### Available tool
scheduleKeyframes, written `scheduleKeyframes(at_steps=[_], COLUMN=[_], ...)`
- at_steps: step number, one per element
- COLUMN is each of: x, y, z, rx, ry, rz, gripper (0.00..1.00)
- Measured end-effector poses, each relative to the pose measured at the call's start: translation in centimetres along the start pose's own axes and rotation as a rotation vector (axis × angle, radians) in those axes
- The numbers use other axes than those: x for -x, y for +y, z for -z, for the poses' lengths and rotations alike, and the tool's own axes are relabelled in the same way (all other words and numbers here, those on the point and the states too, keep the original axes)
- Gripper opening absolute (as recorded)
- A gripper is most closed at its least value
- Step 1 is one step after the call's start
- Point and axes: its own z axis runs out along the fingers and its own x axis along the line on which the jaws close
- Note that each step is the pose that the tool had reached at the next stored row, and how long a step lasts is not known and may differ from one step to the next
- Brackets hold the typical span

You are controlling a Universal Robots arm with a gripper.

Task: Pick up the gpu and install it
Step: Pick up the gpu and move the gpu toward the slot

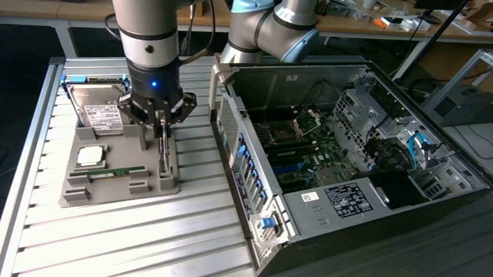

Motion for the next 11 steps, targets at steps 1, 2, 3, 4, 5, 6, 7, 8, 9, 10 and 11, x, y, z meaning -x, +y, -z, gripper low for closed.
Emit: scheduleKeyframes(at_steps=[1, 2, 3, 4, 5, 6, 7, 8, 9, 10, 11], x=[0.0, 0.0, 0.01, 0.01, 0.01, 0.01, 0.02, 0.02, 0.02, 0.03, 0.03], y=[0.0, 0.0, 0.0, 0.01, 0.01, 0.01, 0.01, 0.01, 0.01, 0.02, 0.02], z=[0.09, 0.17, 0.26, 0.38, 0.52, 0.63, 0.71, 0.8, 0.88, 0.97, 1.04], rx=[0.0003, 0.0006, 0.001, 0.002, 0.003, 0.0037, 0.0042, 0.0047, 0.005, 0.0053, 0.0058], ry=[0.0001, 0.0001, 0.0001, 0.0003, 0.0003, 0.0003, 0.0004, 0.0004, 0.0004, 0.0005, 0.0005], rz=[0.0, 0.0, 0.0, 0.0, 0.0, 0.0, 0.0, 0.0, 0.0, 0.0, 0.0], gripper=[0.27, 0.27, 0.27, 0.27, 0.27, 0.27, 0.27, 0.27, 0.27, 0.27, 0.27])
